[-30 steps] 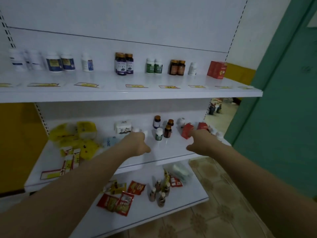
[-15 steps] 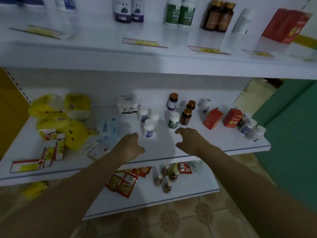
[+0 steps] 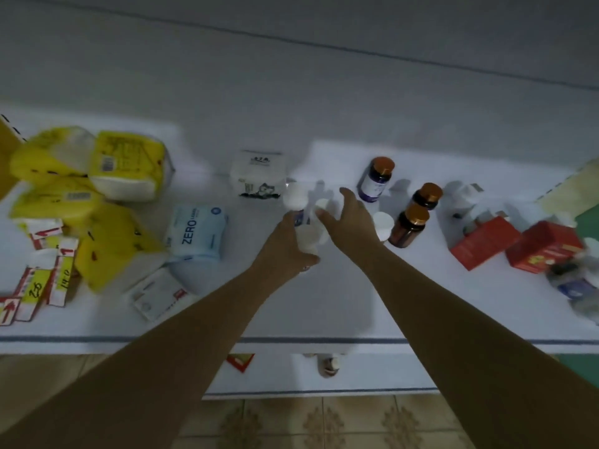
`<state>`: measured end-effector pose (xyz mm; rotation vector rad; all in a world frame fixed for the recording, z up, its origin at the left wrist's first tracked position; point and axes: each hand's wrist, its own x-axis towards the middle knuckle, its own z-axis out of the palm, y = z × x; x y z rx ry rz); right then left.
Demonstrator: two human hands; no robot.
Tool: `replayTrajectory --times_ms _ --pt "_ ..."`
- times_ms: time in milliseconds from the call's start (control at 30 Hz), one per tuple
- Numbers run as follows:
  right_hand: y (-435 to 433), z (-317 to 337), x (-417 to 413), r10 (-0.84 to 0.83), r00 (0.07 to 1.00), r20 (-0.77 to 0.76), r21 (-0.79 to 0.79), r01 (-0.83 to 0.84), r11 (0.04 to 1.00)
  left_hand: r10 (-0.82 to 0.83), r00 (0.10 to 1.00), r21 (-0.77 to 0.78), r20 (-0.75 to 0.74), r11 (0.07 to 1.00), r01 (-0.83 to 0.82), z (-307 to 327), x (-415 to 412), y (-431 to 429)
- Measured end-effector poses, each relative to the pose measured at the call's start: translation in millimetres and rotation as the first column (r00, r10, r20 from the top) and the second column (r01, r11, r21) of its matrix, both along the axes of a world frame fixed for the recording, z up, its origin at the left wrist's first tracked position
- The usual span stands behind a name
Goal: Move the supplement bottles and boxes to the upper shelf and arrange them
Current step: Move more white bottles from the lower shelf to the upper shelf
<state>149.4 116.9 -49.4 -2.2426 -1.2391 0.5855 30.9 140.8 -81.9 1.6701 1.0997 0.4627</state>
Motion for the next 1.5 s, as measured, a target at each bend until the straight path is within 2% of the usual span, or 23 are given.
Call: replayTrajectory --times_ms 100,233,333,467,600,700,767,1000,1167,1300,1500 --pt "17.1 -11.0 -1.3 -0.028 0.987 -0.156 -0.056 0.02 0.998 0.084 0.993 -0.078 0.079 0.994 -0.078 -16.6 9.9 0.9" --pt "11.0 -28.2 0.1 -0.07 0.943 -0.325 0.041 0.088 0.995 0.221 0.948 -0.177 0.23 0.967 -0.183 -24.6 5.3 -5.5" --pt "-5.8 -25.3 8.3 -0.088 0.817 -0.569 0.101 0.175 0.979 0.284 0.913 -0.275 0.291 0.939 -0.205 -17.7 -9.4 -7.1" --pt "-33.5 -0.4 14.3 0.008 0.626 -0.78 0.147 0.17 0.974 0.404 0.844 -0.421 0.354 0.874 -0.242 7.8 -28.1 -22.2" --pt "-62.0 35.9 8.7 0.065 0.467 -0.882 0.135 0.117 0.984 0.409 0.793 -0.473 0.452 0.863 -0.175 53.8 -40.0 -49.8" --pt "-85.5 66.6 -5.3 0.107 0.323 -0.94 0.154 0.123 0.98 0.468 0.688 -0.53 0.555 0.836 -0.141 84.7 -49.5 -73.2" --pt "-100.7 87.4 -17.5 0.142 0.256 -0.956 0.18 0.133 0.975 0.499 0.655 -0.568 0.568 0.813 -0.127 105.5 -57.1 -92.0" --pt "-146.1 144.2 -62.0 0.155 0.401 -0.903 0.217 0.116 0.969 0.418 0.681 -0.468 0.601 0.875 -0.124 170.9 -83.0 -148.4" --pt "-175.7 186.0 -87.7 0.193 0.446 -0.874 0.267 0.109 0.958 0.355 0.702 -0.417 0.618 0.904 -0.09 216.8 -109.9 -181.6" --pt "-197.0 228.4 -103.9 0.301 0.417 -0.858 0.359 0.065 0.931 0.258 0.717 -0.316 0.648 0.947 -0.055 258.2 -129.7 -197.0" --pt "-210.1 302.1 -127.3 0.424 0.519 -0.742 0.51 0.027 0.86 0.161 0.714 -0.174 0.681 0.983 -0.055 326.4 -149.8 -207.0"
